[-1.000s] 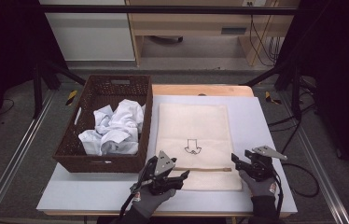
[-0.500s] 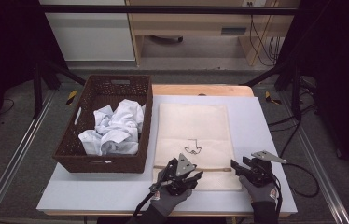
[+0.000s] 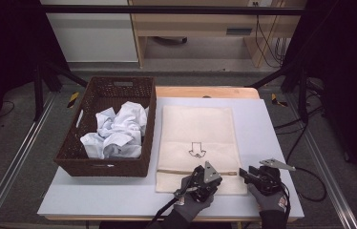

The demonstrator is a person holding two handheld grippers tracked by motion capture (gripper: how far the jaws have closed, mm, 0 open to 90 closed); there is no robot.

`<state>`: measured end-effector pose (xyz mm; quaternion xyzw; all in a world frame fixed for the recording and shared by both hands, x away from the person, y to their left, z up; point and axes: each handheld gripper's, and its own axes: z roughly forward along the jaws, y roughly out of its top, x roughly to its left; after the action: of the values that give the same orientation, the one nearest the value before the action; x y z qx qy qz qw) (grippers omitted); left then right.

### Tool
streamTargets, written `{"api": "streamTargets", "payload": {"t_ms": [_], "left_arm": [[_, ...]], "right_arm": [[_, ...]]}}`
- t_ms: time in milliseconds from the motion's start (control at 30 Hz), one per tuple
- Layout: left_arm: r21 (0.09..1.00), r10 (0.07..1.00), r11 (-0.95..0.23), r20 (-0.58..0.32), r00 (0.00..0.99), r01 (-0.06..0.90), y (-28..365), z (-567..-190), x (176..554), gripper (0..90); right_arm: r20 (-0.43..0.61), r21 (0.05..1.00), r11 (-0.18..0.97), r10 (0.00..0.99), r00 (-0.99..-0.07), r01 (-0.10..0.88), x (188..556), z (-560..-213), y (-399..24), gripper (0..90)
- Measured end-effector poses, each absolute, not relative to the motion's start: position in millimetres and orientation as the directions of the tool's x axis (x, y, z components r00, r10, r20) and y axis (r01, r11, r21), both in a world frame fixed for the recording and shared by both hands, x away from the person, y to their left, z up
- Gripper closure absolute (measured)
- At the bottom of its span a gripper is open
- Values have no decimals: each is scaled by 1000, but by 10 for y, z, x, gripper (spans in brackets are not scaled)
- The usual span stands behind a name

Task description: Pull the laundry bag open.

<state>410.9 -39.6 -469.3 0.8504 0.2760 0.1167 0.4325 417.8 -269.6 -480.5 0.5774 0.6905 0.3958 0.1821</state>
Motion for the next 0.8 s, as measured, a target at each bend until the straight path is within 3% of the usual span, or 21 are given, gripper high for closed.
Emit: {"api": "streamTargets", "payload": {"t_ms": [367, 433, 600, 800], "left_arm": [[772, 579, -502, -36, 814, 391, -510, -4833, 4148, 891], [773, 585, -499, -34, 810, 392, -529, -4871, 4151, 891], [773, 589, -508, -9, 808, 379, -547, -4876, 4127, 890], [772, 591, -515, 5, 807, 372, -556, -4879, 4116, 889]], "right_arm": [[233, 736, 13, 934, -270, 677, 4141, -4850, -2677, 605], [245, 735, 11, 928, -280, 678, 4139, -4857, -2677, 693], [238, 730, 16, 931, -277, 684, 4143, -4857, -2663, 786], [249, 731, 10, 927, -280, 683, 4138, -4828, -2672, 834]]}}
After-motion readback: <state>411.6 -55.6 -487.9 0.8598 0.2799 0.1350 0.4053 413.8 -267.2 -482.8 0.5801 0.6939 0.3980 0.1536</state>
